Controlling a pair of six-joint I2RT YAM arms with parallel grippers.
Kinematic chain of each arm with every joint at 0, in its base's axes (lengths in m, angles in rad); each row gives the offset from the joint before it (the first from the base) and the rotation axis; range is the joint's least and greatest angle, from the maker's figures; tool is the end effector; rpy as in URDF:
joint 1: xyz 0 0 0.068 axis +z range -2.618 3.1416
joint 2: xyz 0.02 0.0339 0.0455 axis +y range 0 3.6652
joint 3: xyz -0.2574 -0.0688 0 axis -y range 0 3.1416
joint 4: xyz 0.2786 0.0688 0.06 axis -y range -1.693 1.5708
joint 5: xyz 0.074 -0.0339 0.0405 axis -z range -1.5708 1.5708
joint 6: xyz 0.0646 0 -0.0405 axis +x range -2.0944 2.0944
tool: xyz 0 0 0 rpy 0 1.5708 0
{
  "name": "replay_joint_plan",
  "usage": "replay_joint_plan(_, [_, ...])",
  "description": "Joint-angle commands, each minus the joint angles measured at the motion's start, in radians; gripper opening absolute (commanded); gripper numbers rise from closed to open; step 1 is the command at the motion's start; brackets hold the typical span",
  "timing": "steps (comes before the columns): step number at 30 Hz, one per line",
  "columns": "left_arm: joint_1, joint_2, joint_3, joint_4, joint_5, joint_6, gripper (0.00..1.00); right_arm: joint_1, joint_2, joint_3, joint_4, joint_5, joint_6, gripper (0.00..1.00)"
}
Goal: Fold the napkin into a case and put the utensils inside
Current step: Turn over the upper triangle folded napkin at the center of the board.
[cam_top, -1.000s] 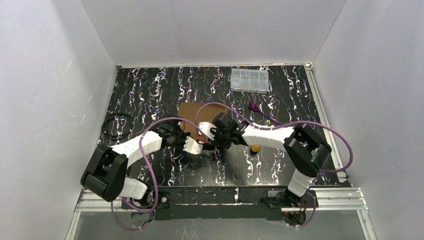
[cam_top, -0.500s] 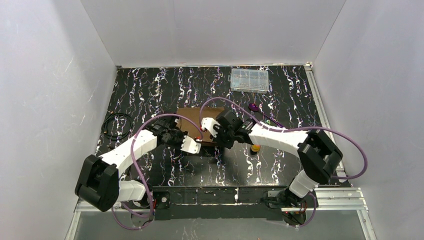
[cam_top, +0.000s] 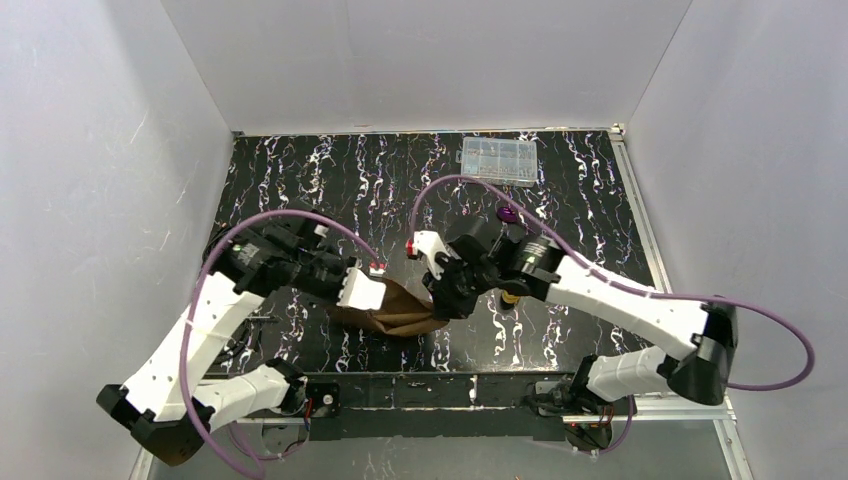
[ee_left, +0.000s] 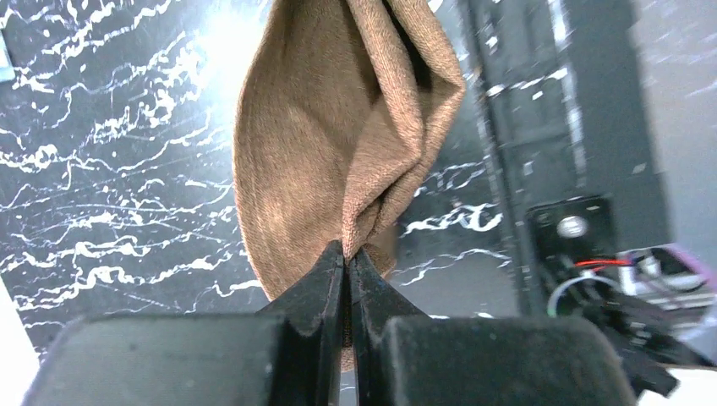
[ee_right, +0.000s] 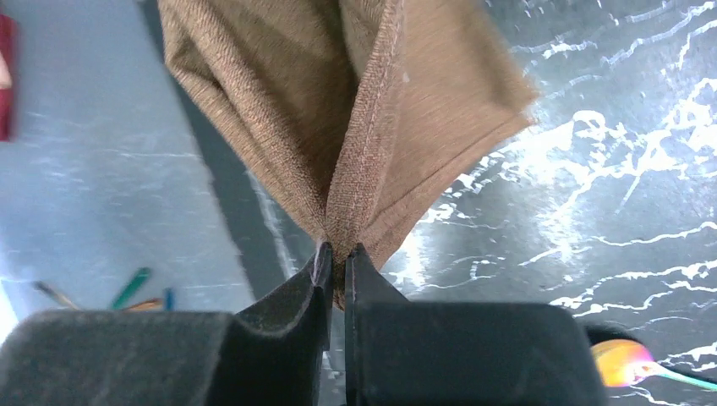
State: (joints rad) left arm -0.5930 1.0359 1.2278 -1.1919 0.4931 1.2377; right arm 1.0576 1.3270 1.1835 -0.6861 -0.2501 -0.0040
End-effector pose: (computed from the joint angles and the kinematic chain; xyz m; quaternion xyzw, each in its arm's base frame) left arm 0.1666 -0.1492 0.3368 0.7796 0.5127 -0.1356 0.3332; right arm 0.1503 0.2992 0.2821 -0.5071 0.7747 0.2812 0.2522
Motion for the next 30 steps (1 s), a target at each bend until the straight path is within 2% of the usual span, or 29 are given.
replay_joint_plan(1, [-0.007, 0.049, 0.192, -0.374, 0.187, -0.127, 0.00, 0.011, -0.096, 0.166, -0.135, -0.099, 0.174, 0.01])
replay_joint_plan(4, [-0.007, 0.076, 0.225, -0.410, 0.242, -0.163, 0.00, 0.004, -0.078, 0.194, -0.163, -0.116, 0.165, 0.01])
replay_joint_plan(6, [-0.006, 0.113, 0.196, -0.409, 0.246, -0.160, 0.00, -0.055, -0.035, 0.181, -0.167, -0.146, 0.125, 0.01])
replay_joint_plan(10, [0.080, 0.236, 0.057, -0.286, 0.201, -0.072, 0.00, -0.274, 0.131, 0.150, -0.127, -0.224, 0.054, 0.01])
replay_joint_plan(13, [0.158, 0.420, 0.046, -0.125, 0.151, -0.039, 0.00, -0.375, 0.303, 0.173, -0.065, -0.209, 0.033, 0.01])
replay_joint_plan(19, [0.221, 0.826, 0.236, 0.129, -0.011, -0.107, 0.00, -0.462, 0.650, 0.350, -0.047, -0.176, -0.032, 0.01])
replay_joint_plan(22, [0.233, 0.945, 0.329, 0.250, -0.108, -0.182, 0.00, -0.504, 0.716, 0.395, 0.003, -0.182, -0.015, 0.01])
replay_joint_plan(24, [0.238, 0.993, 0.363, 0.347, -0.184, -0.226, 0.00, -0.520, 0.733, 0.404, 0.044, -0.177, -0.008, 0.12])
replay_joint_plan(25, [0.241, 1.001, 0.372, 0.373, -0.214, -0.247, 0.03, -0.523, 0.741, 0.405, 0.067, -0.183, -0.005, 0.16])
replay_joint_plan(28, [0.259, 0.989, 0.363, 0.457, -0.261, -0.290, 0.21, -0.525, 0.763, 0.424, 0.086, -0.171, -0.004, 0.33])
replay_joint_plan(29, [0.262, 0.979, 0.366, 0.465, -0.277, -0.300, 0.27, -0.526, 0.767, 0.429, 0.090, -0.164, -0.002, 0.41])
replay_joint_plan(30, [0.267, 0.966, 0.370, 0.467, -0.286, -0.305, 0.38, -0.527, 0.768, 0.433, 0.092, -0.153, -0.002, 0.48])
